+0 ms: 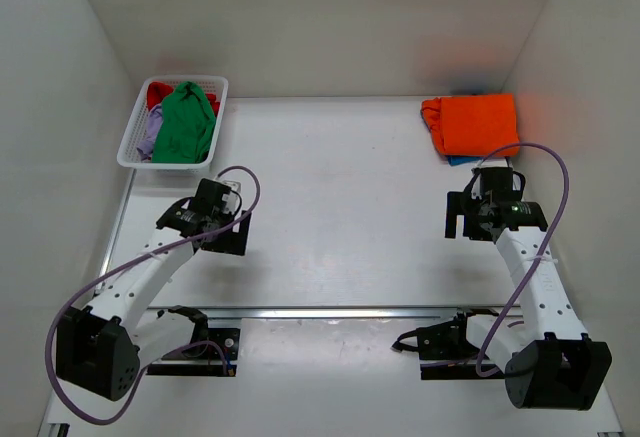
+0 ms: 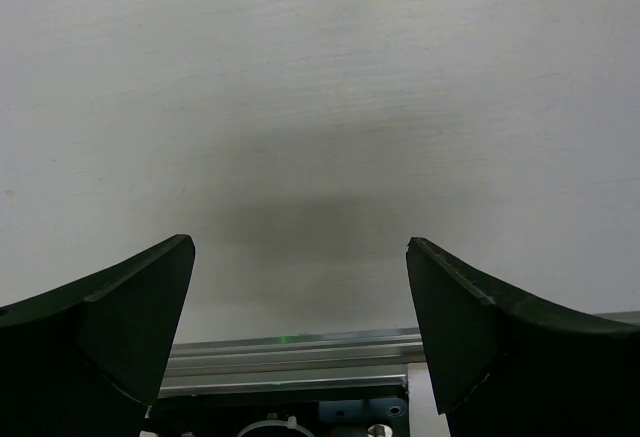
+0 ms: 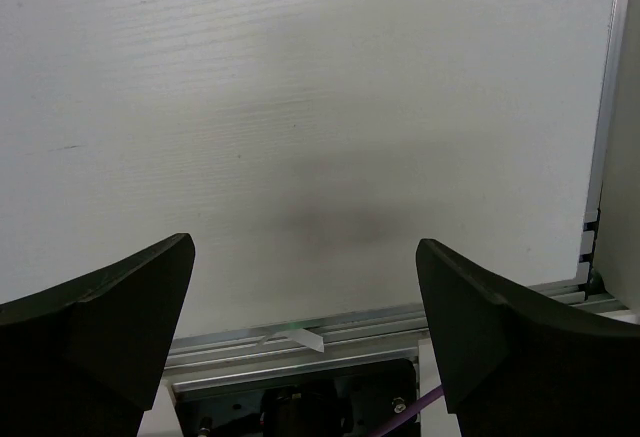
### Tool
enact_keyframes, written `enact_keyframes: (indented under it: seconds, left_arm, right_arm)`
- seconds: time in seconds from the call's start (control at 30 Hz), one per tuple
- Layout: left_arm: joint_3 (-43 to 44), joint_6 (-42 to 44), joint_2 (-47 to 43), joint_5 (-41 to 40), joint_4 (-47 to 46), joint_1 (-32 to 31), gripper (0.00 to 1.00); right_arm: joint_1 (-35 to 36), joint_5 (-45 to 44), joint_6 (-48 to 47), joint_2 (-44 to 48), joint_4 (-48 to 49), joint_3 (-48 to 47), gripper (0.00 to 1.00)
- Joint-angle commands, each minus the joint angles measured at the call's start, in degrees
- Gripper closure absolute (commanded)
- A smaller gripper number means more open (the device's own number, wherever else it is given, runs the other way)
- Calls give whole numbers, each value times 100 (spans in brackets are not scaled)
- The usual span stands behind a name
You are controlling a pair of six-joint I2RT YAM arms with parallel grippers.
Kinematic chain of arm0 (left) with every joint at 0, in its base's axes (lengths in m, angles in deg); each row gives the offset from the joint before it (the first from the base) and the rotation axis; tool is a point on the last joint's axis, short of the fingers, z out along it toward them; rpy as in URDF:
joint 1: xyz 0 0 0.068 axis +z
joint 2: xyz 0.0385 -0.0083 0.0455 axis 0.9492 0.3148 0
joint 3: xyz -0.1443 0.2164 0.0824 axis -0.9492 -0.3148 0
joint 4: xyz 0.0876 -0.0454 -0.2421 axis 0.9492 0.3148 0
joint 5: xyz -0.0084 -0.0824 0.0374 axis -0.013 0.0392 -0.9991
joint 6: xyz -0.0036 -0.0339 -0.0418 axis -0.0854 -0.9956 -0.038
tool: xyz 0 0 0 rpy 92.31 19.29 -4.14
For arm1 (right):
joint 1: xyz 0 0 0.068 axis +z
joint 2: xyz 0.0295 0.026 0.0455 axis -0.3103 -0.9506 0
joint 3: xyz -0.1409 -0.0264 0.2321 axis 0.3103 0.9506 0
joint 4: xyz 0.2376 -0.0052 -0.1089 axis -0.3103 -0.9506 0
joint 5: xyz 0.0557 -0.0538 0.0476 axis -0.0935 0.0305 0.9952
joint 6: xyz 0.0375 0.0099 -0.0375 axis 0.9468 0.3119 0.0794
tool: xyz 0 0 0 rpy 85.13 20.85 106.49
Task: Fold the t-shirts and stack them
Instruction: Grab crumpled tshirt from bin with the left arm
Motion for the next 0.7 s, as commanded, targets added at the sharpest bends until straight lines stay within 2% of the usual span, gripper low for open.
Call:
enact_keyframes:
  seconds: [0.0, 0.2, 0.4, 0.43, 0.47, 0.5, 0.53, 0.57, 0.6, 0.63, 0.67]
  left_arm:
    - [-8, 49, -161, -170, -94, -248, 1]
    - [-26, 112, -469, 50, -146, -213, 1]
    - [26, 225, -513, 329, -155, 270, 1]
    - [70, 312, -479, 401, -146, 340, 6]
    - [245, 322, -426, 497, -146, 428, 20]
    - [542, 322, -304, 724, -129, 594, 29]
    - [711, 313, -215, 892, -120, 726, 52]
    - [1052, 270, -32, 972, -198, 823, 81]
    - [1473, 217, 161, 920, -269, 850, 95]
    - [1634, 112, 276, 789, -383, 842, 100]
    - [2636, -2, 1026, 544, -706, 1050, 100]
  right_arm:
    - [-9, -84, 61, -13, 41, 10, 9]
    - [0, -58, 35, -67, 67, 9, 10]
    - [18, -66, 0, -102, 59, 27, 14]
    - [44, -32, 26, -102, 76, 36, 14]
    - [53, -49, 52, -119, 77, 18, 14]
    - [36, -31, 26, -93, 77, 18, 14]
    - [70, -23, 52, -93, 68, 53, 15]
    - [79, -49, 9, -76, 77, 19, 15]
    - [97, -14, 17, -67, 94, 36, 16]
    - [149, -5, 17, -75, 129, 79, 16]
    - [115, 4, -17, -49, 147, 88, 17]
